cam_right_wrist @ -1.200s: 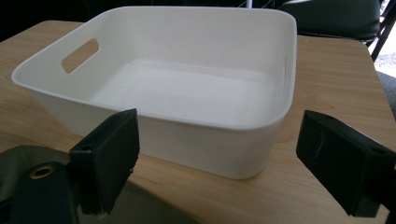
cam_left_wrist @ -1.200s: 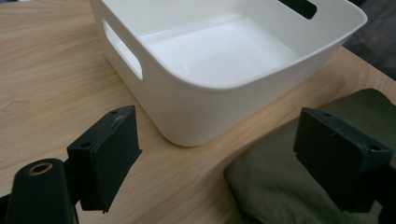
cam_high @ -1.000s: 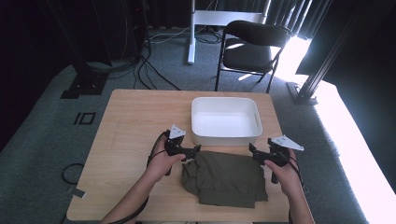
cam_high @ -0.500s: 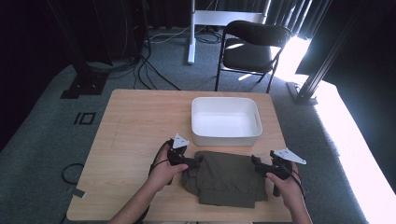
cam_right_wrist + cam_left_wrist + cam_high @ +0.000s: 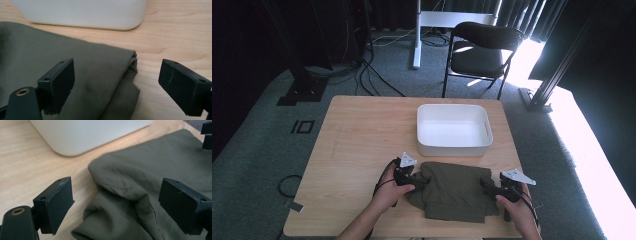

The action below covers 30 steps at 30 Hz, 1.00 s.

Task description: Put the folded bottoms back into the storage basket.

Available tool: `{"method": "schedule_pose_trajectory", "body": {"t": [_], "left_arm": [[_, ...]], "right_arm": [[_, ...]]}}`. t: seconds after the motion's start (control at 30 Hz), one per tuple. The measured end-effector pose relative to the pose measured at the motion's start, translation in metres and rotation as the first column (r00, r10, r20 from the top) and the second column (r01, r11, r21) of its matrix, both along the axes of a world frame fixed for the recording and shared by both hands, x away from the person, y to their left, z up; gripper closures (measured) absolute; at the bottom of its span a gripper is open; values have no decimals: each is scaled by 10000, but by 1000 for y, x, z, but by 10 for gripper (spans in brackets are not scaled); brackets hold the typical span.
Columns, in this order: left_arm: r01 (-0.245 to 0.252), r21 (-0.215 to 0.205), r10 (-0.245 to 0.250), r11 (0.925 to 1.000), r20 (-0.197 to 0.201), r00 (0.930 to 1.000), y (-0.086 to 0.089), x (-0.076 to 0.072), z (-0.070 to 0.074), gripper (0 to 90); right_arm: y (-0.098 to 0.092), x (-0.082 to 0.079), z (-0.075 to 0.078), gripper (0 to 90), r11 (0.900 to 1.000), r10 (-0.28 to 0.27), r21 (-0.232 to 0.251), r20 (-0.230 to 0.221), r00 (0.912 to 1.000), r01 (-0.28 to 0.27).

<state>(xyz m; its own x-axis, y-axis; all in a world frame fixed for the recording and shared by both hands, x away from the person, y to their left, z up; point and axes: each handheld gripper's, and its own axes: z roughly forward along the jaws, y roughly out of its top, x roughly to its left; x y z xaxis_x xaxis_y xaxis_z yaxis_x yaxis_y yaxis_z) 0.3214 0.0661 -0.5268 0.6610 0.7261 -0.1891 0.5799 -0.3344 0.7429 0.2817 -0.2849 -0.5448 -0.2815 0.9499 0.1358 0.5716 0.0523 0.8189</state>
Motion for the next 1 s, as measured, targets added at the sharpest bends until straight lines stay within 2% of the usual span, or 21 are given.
{"method": "schedule_pose_trajectory", "body": {"t": [0.2, 0.3, 0.47, 0.67, 0.87, 1.0], "left_arm": [[242, 173, -239, 9996, -209, 9995, -9, -4, -10, 137], [306, 526, -295, 9981, -211, 9993, -12, -5, -15, 137], [283, 720, -270, 9970, -192, 9995, -15, -5, -21, 137], [247, 886, -248, 9958, -6, 9997, -18, -7, -27, 136], [221, 867, -256, 9960, 389, 9989, -20, -10, -31, 118], [9, 912, -48, 9958, 430, 9991, -23, -12, -31, 117]], "right_arm": [[8, -3, -15, 134, 9997, 241, -18, -472, 9986, -242], [12, -3, -17, 134, 9992, 386, -68, -603, 9974, -391], [15, -1, -19, 134, 9989, 436, -126, -726, 9964, -446], [16, 0, -19, 142, 9980, 528, -287, -960, 9940, -558], [18, 1, -19, 143, 9966, 627, -476, -957, 9934, -675], [19, 0, -19, 141, 9953, 745, -540, -963, 9926, -800]]}}
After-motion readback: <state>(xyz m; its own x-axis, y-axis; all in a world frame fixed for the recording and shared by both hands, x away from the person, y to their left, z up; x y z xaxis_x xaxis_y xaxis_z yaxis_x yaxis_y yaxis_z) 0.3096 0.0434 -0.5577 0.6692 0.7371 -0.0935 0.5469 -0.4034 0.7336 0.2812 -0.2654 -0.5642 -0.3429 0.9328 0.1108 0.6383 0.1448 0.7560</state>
